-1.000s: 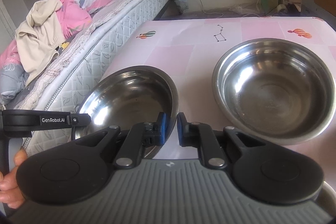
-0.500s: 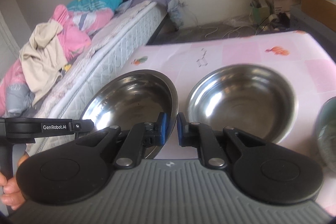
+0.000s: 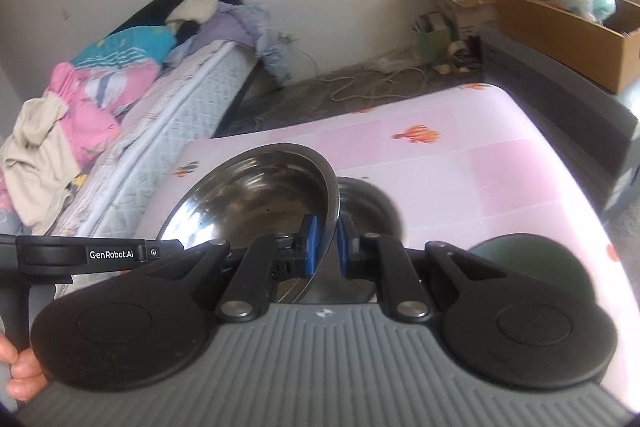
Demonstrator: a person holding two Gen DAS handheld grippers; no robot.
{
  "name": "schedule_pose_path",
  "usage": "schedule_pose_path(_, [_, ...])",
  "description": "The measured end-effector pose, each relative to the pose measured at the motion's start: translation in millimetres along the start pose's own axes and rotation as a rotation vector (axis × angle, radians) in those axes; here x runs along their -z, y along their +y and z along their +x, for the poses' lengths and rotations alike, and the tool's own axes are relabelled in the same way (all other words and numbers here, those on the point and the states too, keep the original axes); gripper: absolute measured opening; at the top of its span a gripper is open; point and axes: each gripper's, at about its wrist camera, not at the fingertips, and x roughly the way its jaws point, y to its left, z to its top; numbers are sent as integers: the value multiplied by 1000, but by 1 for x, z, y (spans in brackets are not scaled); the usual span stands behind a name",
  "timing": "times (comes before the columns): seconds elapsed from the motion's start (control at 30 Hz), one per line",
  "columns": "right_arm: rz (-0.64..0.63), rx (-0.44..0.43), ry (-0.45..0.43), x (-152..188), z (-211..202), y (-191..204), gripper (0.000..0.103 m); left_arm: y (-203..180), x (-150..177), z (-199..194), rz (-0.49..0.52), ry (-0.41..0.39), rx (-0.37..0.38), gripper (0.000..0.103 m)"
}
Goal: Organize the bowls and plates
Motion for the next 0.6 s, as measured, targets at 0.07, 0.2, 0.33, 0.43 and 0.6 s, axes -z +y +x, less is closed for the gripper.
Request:
schedule_pose_path(0.07, [13,10,13,0,6,-12,10,-6,-1,8,13,11,-5,15])
schedule_pose_path(0.2, [21,28,37,4,18,-26,10,-11,1,20,19,35,-13,16])
schedule_pose_path(0.33, [16,37,58,8,28,-28,10,-12,1,27,22,50,-20,16])
schedule_pose_path(0.43, [11,43,69,10,34,-28,10,-13,2,31,25,58,-20,16])
schedule_pose_path(0.6, [0,59,78,11,43,-23,10,-13,3,37,28,64,-22,16])
